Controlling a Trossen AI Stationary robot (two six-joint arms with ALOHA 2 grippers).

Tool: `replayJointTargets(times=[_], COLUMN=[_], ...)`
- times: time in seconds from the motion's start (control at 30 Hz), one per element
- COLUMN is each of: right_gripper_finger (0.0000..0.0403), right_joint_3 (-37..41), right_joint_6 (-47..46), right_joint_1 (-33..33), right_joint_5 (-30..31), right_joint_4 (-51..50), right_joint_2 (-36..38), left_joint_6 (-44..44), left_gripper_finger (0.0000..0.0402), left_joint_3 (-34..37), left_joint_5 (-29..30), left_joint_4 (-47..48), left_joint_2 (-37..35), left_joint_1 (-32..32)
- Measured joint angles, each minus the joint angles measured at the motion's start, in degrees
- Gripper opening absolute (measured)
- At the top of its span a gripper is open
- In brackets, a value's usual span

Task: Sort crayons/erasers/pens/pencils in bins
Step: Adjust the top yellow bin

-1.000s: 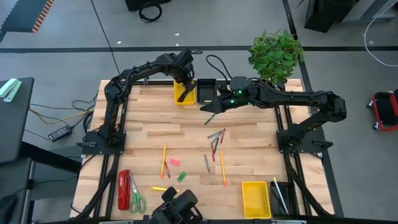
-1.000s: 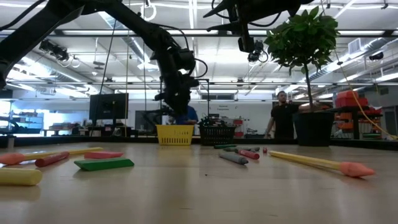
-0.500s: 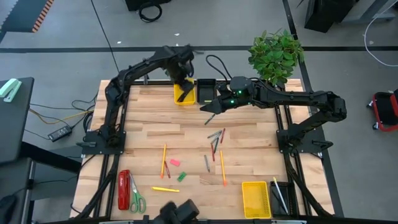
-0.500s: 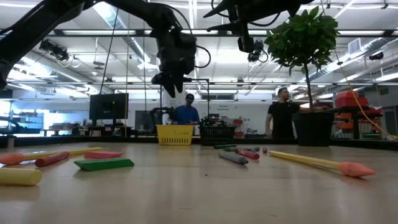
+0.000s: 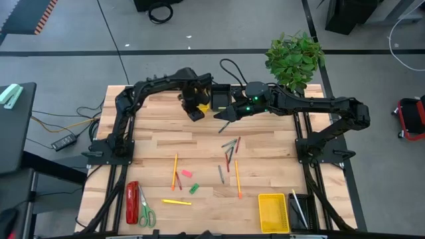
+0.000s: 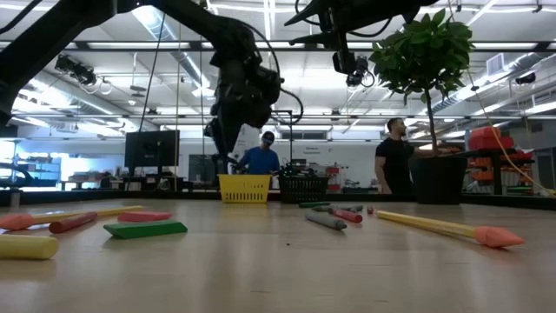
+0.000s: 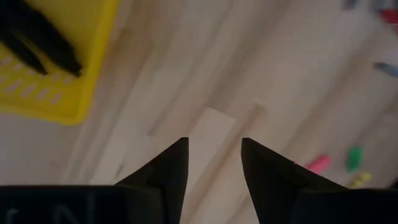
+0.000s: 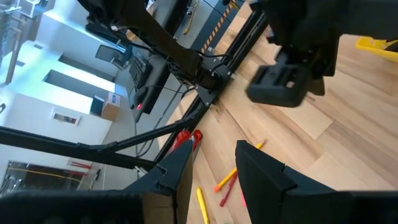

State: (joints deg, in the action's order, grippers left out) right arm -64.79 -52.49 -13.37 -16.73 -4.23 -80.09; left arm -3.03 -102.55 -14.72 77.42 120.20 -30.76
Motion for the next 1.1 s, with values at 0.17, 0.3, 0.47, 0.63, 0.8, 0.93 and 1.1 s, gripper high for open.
replayJointTargets(times=[0.17,0.3,0.47,0.63,0.8,0.93,1.1], right_gripper_finger=[0.0127,0.0127,0.0127,0.0127,0.0127,0.0127,0.0127], right_joint_3=[0.0,0.0,0.0,0.0,0.0,0.0,0.0], right_joint_6=[0.0,0.0,0.0,0.0,0.0,0.0,0.0], right_joint_1=[0.0,0.0,0.0,0.0,0.0,0.0,0.02], right_joint_5=[0.56,0.59,0.59,0.59,0.59,0.59,0.59], right_joint_4=[-0.21,-0.5,-0.5,-0.5,-0.58,-0.88,-0.93], right_joint_2=[0.0,0.0,0.0,0.0,0.0,0.0,-0.02], left_joint_6=[0.98,2.15,2.43,2.45,2.45,2.45,2.44], left_gripper_finger=[0.0144,0.0133,0.0121,0.0111,0.0111,0.0112,0.0111], left_joint_3=[3.06,3.59,3.59,3.59,3.59,3.59,3.59], left_joint_5=[2.37,2.5,2.81,4.92,5.18,8.4,9.64], left_joint_4=[-2.77,-4.4,-5.86,-5.87,-5.87,-5.88,-5.91], left_joint_2=[0.02,0.02,0.02,0.02,0.02,0.02,0.02], left_joint_1=[-2.31,-3.95,-5.81,-7.45,-8.7,-9.0,-9.21])
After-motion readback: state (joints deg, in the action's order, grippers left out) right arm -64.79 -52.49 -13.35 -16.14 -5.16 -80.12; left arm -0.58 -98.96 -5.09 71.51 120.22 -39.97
